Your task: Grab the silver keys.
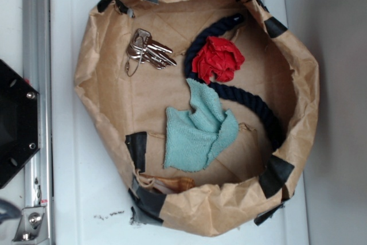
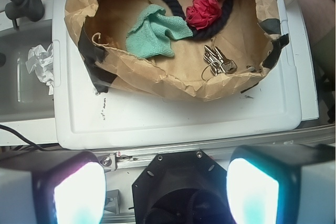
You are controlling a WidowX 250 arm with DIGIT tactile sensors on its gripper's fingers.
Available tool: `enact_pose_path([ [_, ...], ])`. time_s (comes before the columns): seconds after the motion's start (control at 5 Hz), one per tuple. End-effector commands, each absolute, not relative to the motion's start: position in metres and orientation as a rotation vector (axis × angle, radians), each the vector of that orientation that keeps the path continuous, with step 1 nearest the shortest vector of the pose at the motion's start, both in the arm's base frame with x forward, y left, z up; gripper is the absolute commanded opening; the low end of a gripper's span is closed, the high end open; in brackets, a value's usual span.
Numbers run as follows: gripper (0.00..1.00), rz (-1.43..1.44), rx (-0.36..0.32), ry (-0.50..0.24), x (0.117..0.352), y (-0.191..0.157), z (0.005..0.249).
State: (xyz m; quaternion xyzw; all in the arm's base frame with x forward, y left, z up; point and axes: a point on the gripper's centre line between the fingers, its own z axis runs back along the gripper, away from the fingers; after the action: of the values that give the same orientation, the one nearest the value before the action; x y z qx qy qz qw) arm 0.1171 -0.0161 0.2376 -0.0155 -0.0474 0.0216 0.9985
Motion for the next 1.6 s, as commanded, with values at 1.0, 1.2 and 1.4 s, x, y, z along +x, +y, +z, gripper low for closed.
enact_pose_path([
  [1.0,1.0,0.686,0.136,-0.085,0.221,0.028,0.148],
  [1.2,1.0,0.641,0.138,-0.009,0.222,0.032,0.141],
  [1.4,1.0,0.641,0.138,-0.009,0.222,0.032,0.141],
])
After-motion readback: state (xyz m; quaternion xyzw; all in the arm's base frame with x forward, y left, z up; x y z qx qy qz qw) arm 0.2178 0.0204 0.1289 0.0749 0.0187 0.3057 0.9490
